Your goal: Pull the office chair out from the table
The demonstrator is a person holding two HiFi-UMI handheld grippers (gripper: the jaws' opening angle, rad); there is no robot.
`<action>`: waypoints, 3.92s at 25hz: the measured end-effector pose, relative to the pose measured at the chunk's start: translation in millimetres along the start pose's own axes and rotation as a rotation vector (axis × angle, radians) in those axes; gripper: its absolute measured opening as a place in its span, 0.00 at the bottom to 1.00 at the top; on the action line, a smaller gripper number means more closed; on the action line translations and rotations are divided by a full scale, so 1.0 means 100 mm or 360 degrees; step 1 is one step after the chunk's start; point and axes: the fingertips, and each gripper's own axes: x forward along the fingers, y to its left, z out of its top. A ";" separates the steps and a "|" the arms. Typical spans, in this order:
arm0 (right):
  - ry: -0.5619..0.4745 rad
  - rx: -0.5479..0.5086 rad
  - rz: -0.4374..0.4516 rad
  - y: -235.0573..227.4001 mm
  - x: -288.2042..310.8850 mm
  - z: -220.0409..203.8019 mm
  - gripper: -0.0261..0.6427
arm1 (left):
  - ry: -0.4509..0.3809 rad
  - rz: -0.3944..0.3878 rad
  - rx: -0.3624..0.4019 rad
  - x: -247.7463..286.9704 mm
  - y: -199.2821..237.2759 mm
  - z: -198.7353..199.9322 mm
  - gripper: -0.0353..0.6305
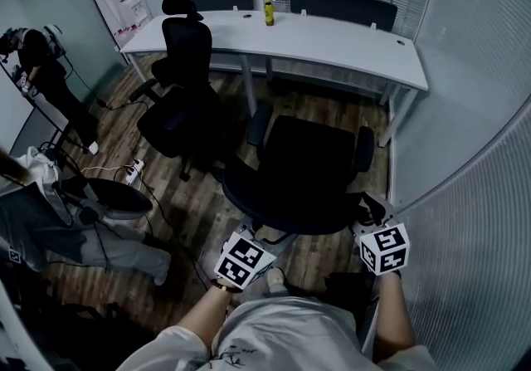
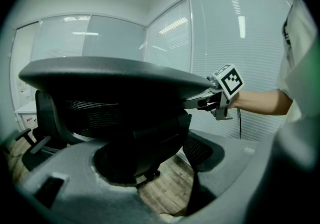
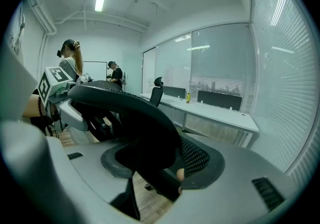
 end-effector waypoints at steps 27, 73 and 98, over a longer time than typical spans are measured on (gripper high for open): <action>-0.0039 -0.0031 0.0106 0.16 -0.50 -0.14 0.35 | -0.0026 0.0079 -0.0058 -0.26 -0.59 -0.09 0.49; -0.0144 0.0191 0.0156 0.76 -1.28 -0.51 0.06 | -0.0186 0.0319 -0.0191 -0.75 -1.06 -0.19 0.49; -0.0153 0.0185 0.0239 1.57 -1.42 -0.29 0.05 | -0.0179 0.0281 -0.0158 -0.86 -1.36 -0.16 0.07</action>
